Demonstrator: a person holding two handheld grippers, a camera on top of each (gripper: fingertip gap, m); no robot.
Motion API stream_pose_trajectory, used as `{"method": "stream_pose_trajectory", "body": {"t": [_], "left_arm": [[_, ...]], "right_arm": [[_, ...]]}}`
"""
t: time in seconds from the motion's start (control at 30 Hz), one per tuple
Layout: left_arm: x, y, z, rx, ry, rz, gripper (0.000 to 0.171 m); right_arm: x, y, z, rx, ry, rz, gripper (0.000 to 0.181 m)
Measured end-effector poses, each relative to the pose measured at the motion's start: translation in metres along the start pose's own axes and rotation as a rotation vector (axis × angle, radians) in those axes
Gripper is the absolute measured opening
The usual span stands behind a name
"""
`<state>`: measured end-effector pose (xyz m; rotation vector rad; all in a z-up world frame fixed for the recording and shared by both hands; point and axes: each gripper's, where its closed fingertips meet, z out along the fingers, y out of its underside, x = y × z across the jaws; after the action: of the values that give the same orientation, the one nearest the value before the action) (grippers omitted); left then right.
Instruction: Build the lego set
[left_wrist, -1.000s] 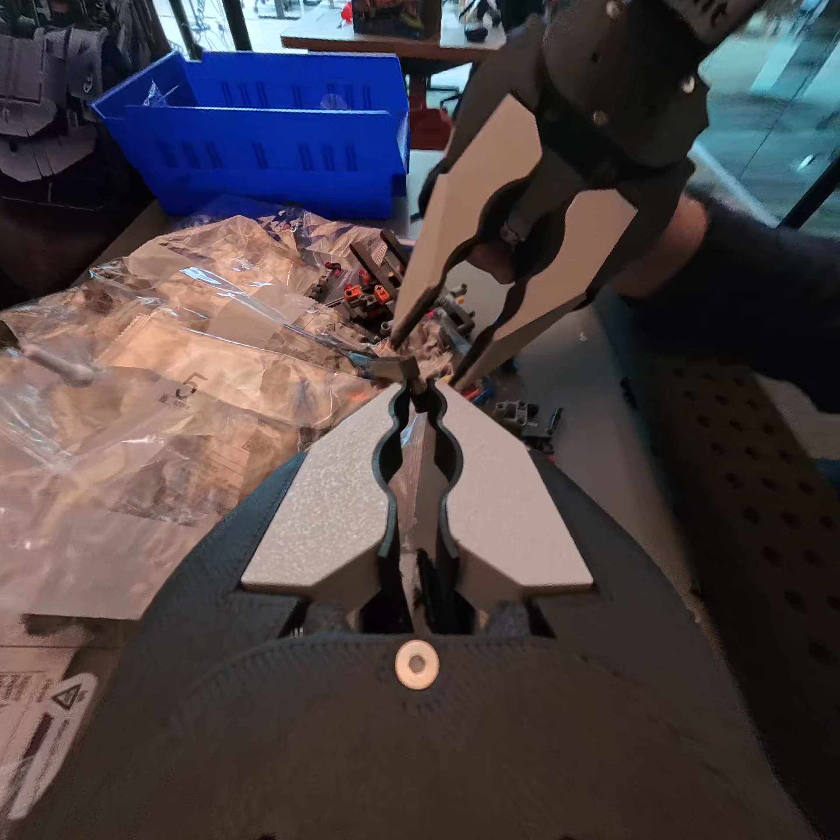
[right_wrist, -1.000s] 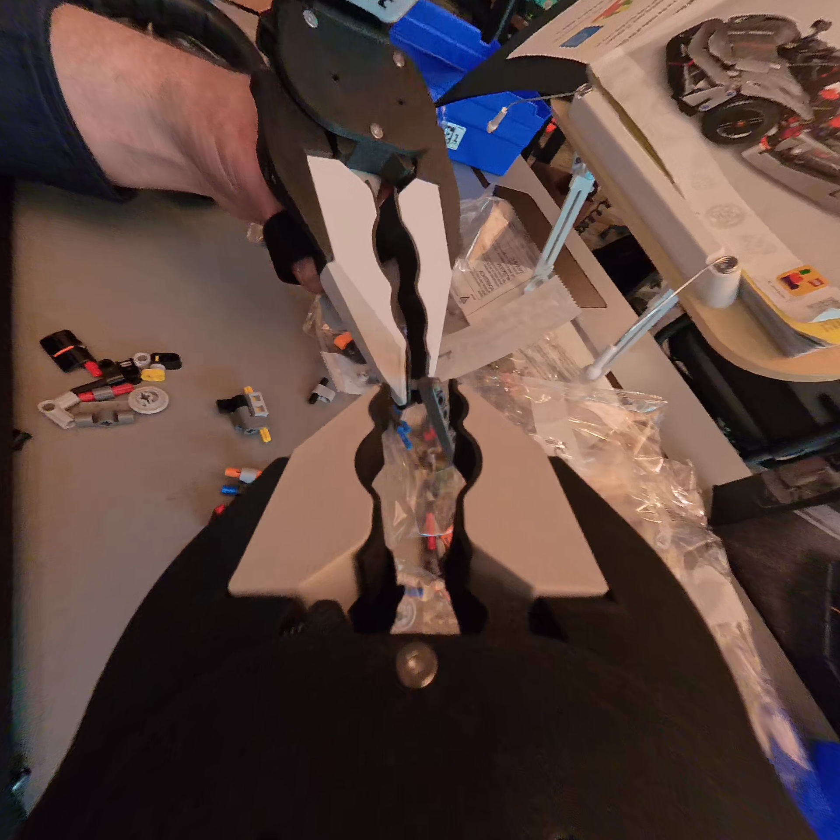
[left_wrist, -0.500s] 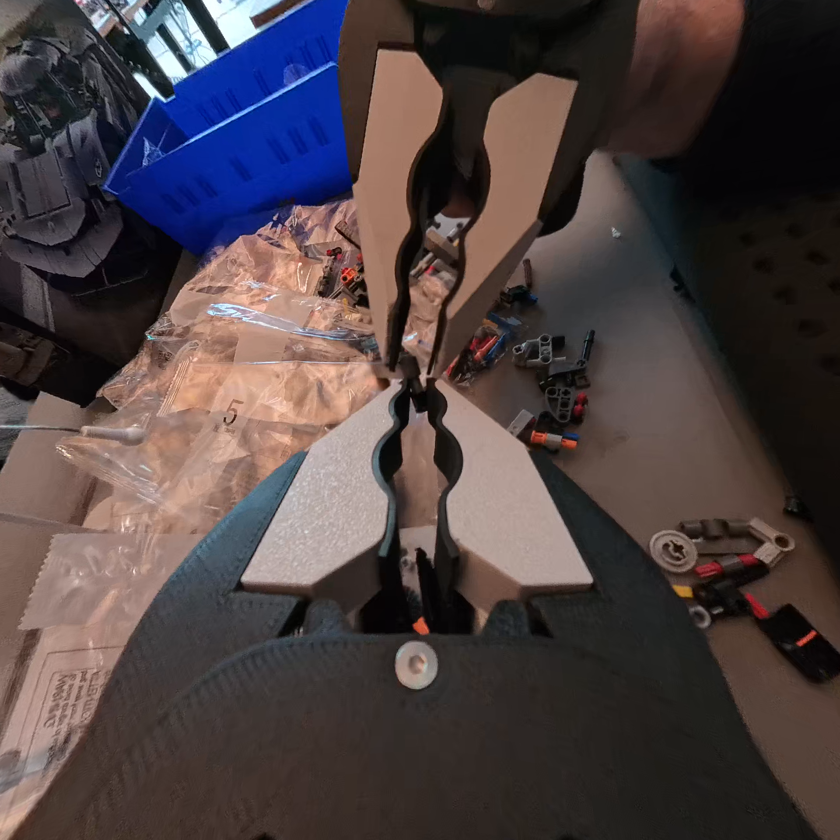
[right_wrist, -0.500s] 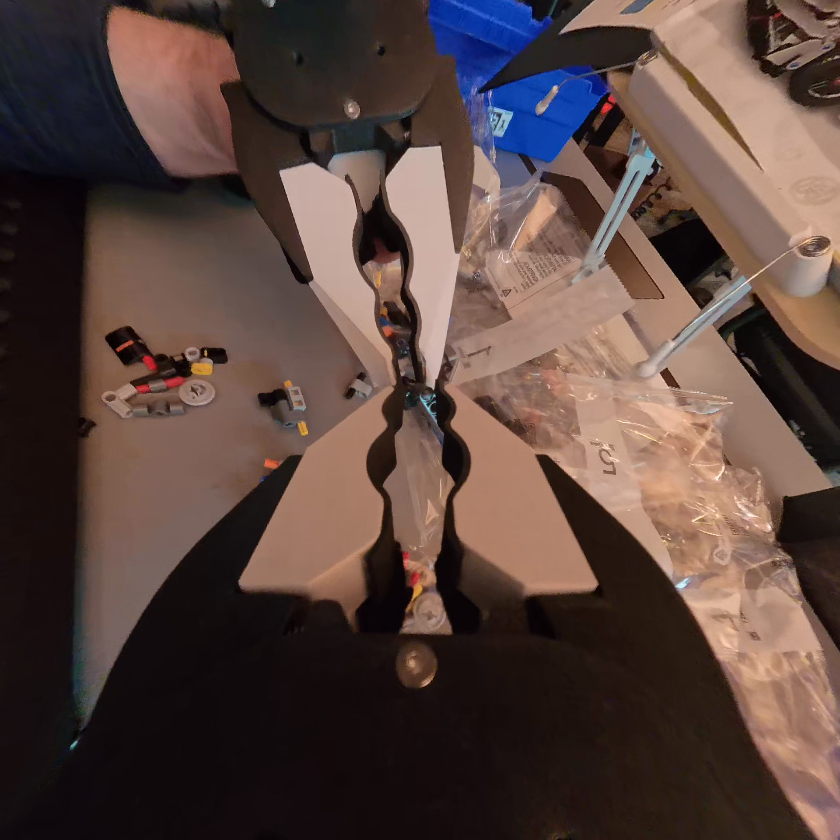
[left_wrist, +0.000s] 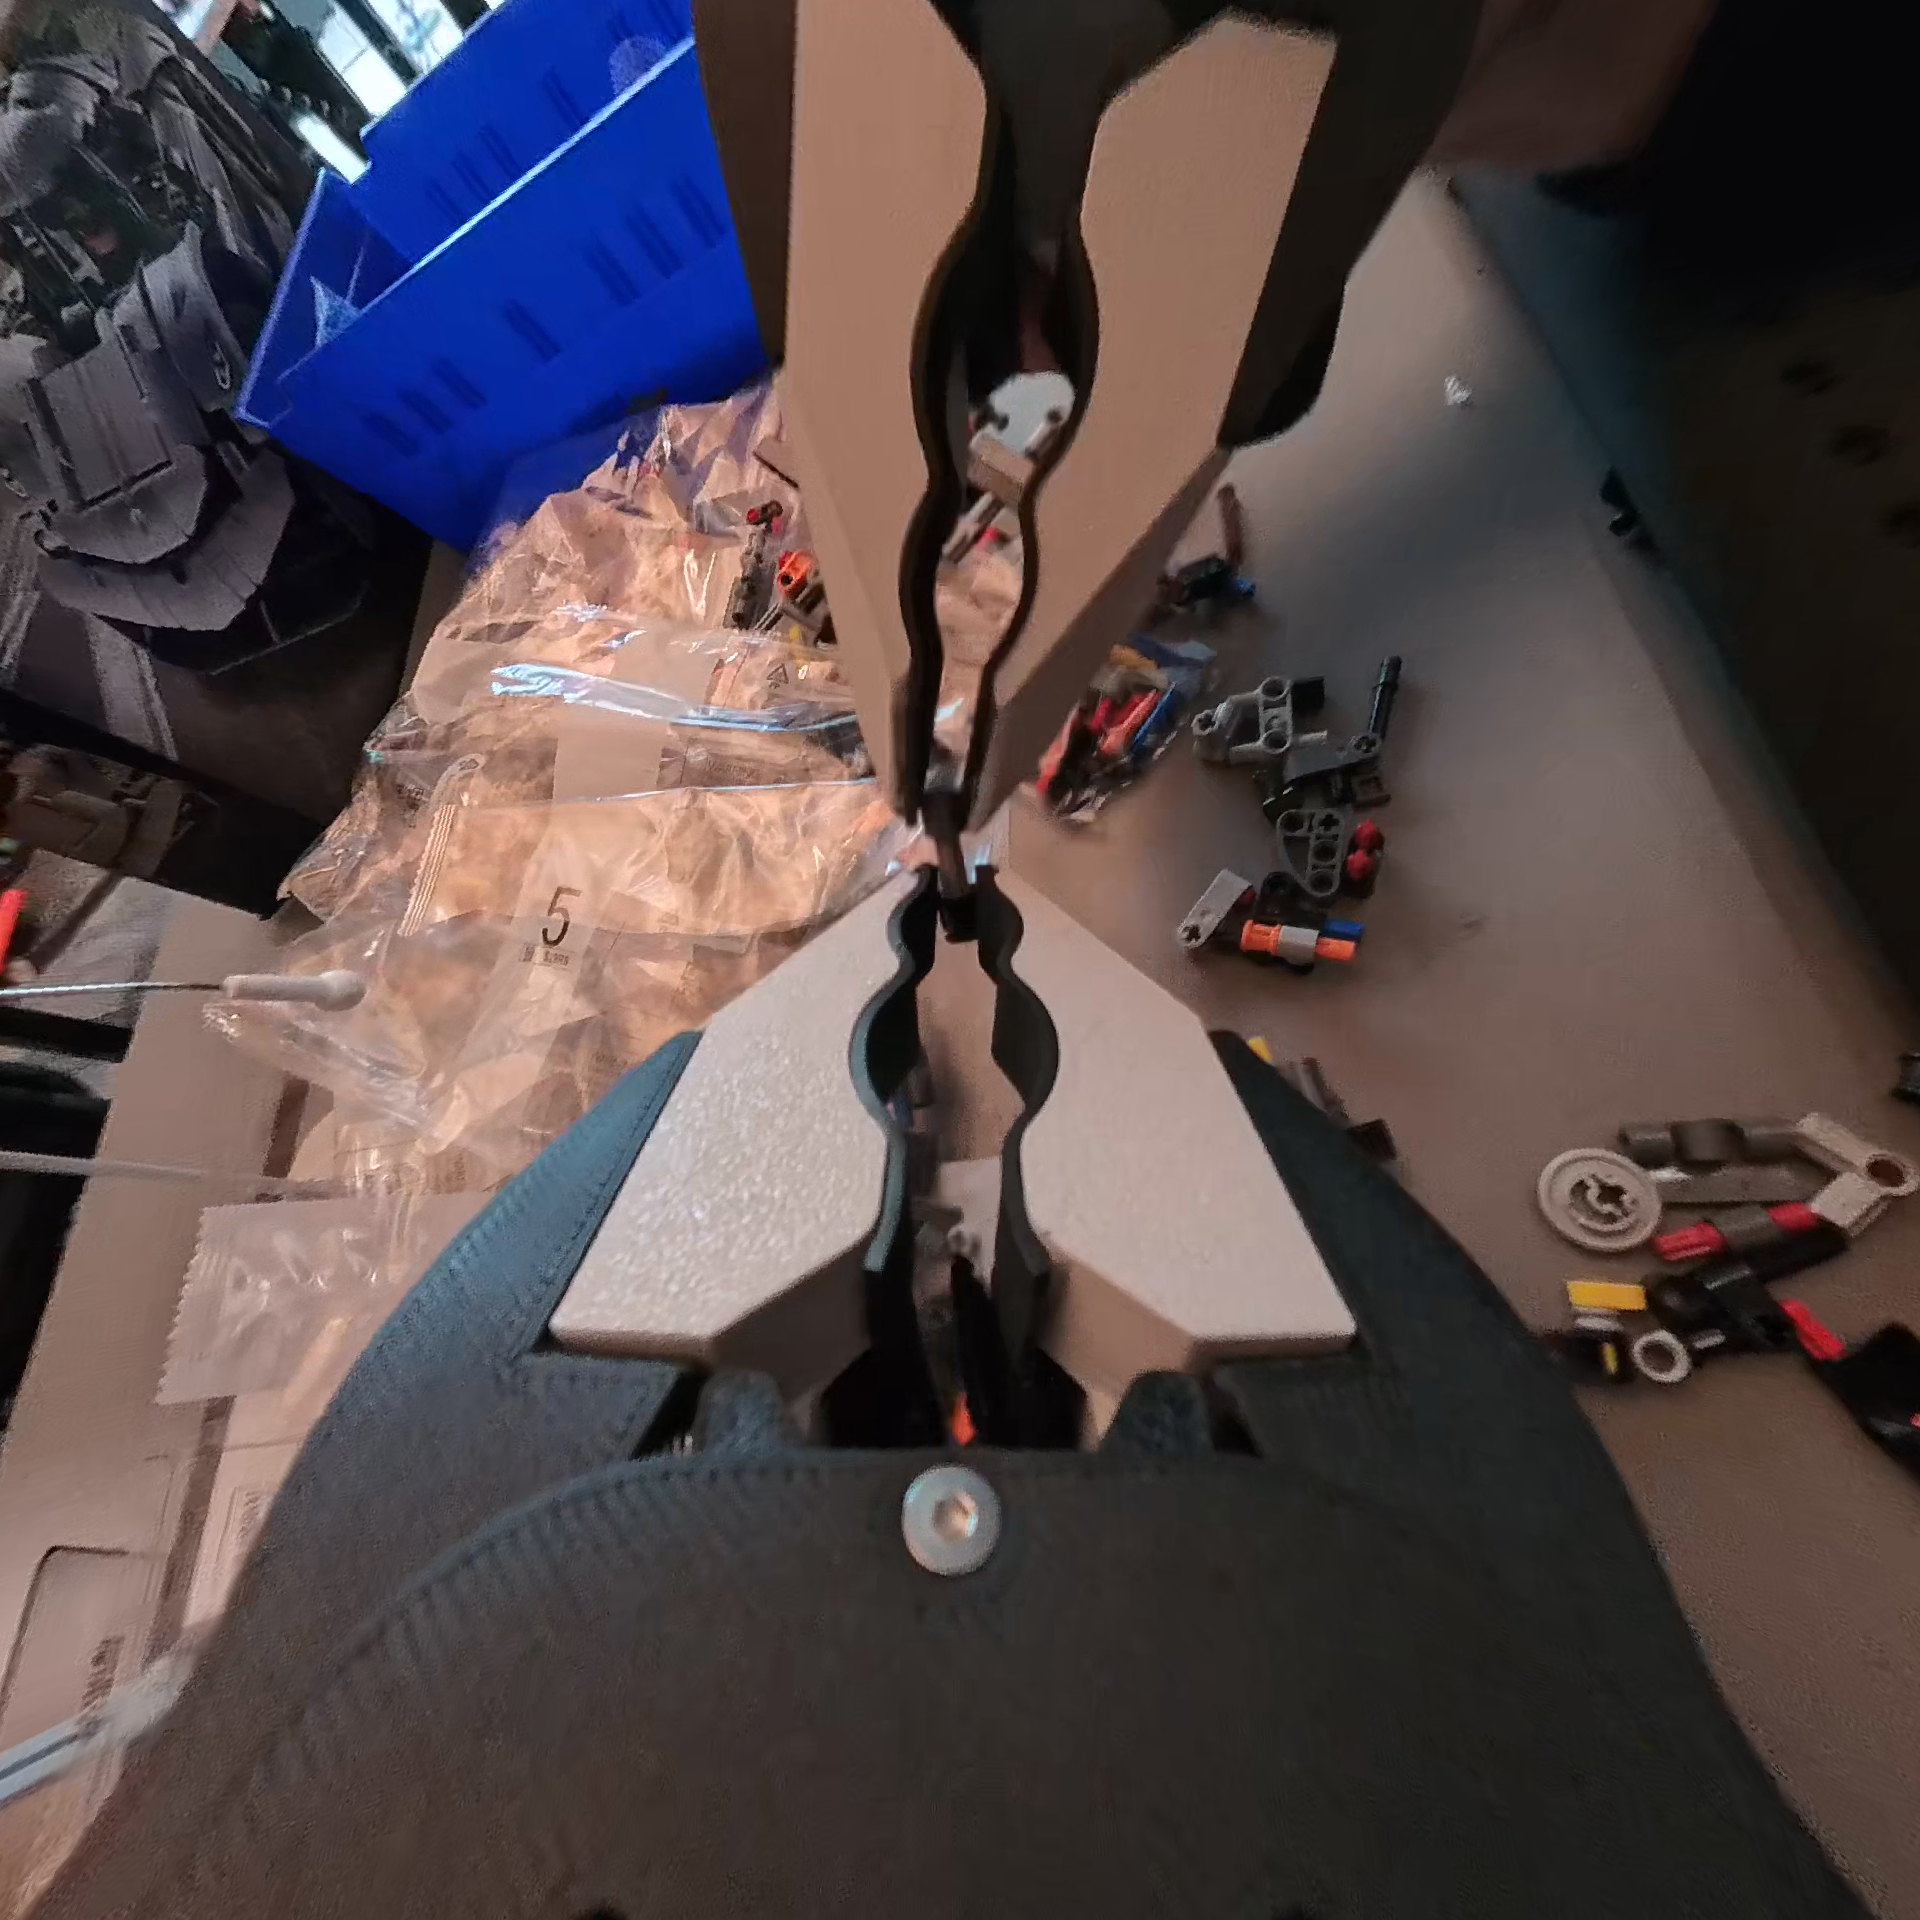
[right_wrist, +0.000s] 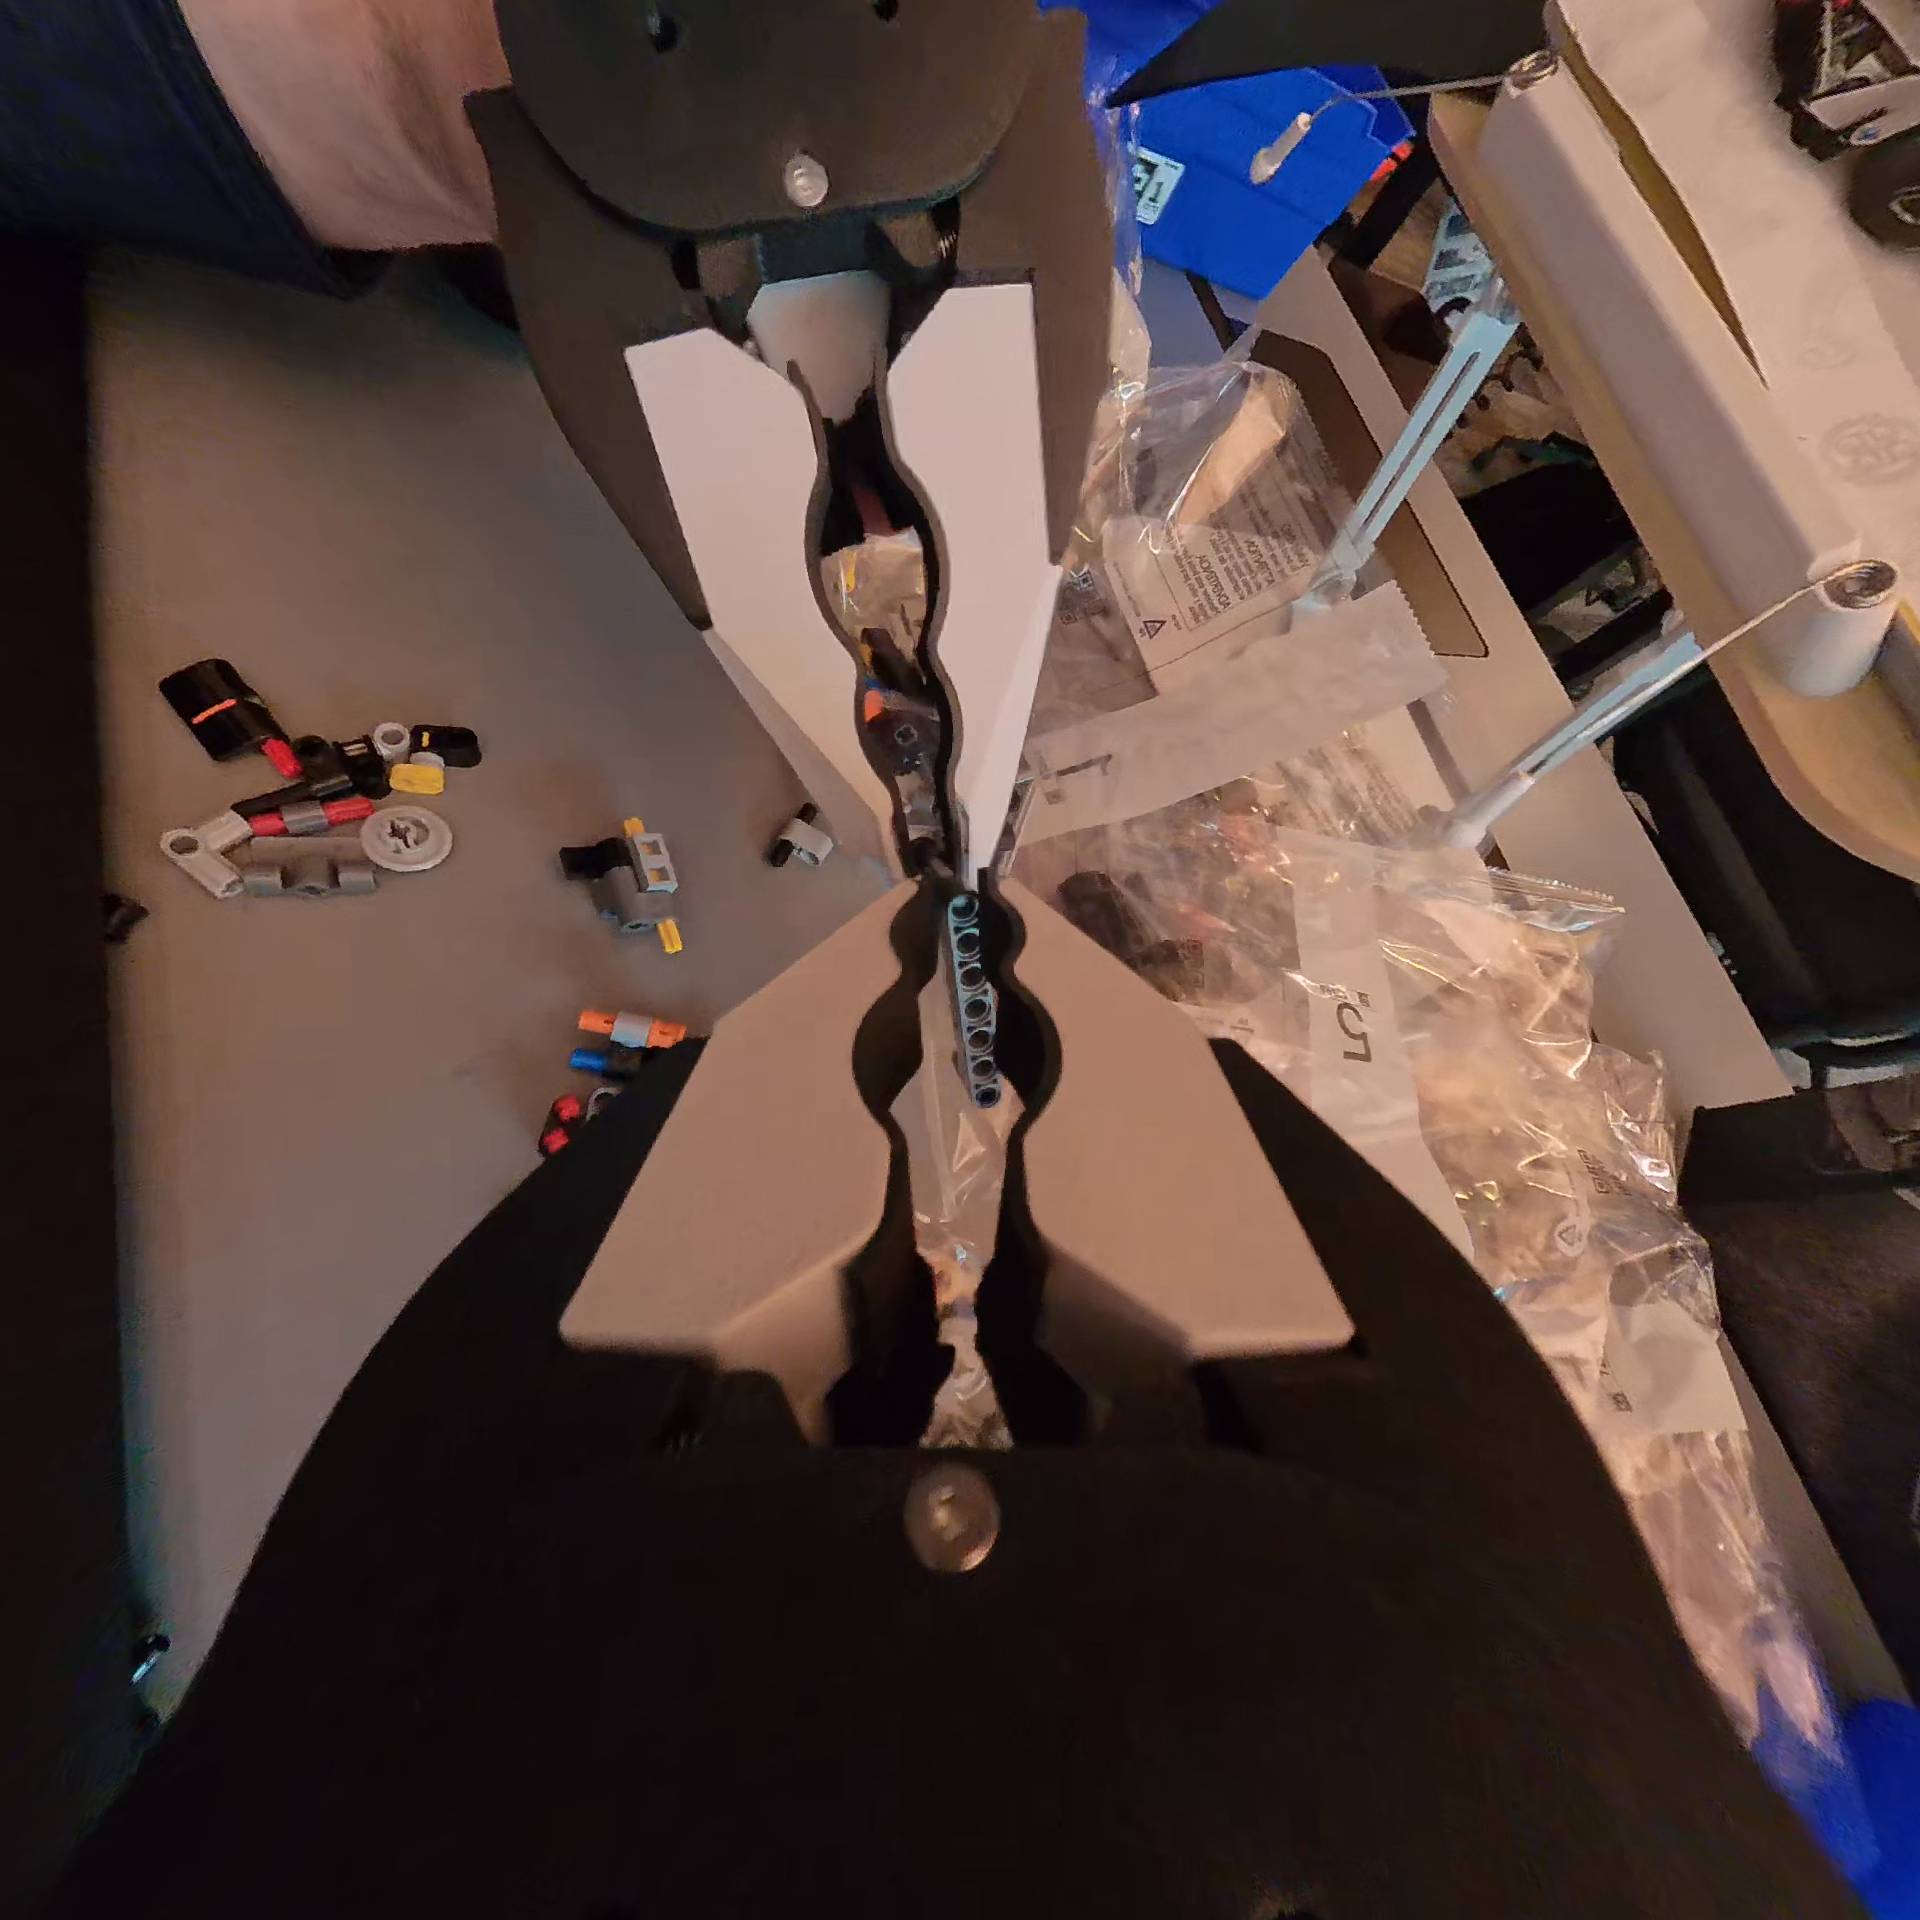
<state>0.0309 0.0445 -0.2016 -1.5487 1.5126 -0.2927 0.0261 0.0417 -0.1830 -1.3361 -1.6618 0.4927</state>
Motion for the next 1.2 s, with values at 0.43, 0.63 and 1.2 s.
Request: {"method": "stream_pose_trajectory", "body": {"t": [0.43, 0.63, 1.2], "left_arm": [[0.029, 0.014, 0.003, -0.017, 0.214, -0.116, 0.005], [0.026, -0.009, -0.002, 0.122, 0.240, -0.200, 0.022], [0.015, -0.029, 0.002, 0.258, 0.221, -0.289, 0.004]], "right_arm": [[-0.004, 0.005, -0.002, 0.038, -0.098, 0.108, 0.004], [-0.009, -0.009, -0.006, 0.146, -0.185, 0.191, 0.004], [-0.001, -0.021, -0.013, 0.254, -0.198, 0.267, 0.000]]}}
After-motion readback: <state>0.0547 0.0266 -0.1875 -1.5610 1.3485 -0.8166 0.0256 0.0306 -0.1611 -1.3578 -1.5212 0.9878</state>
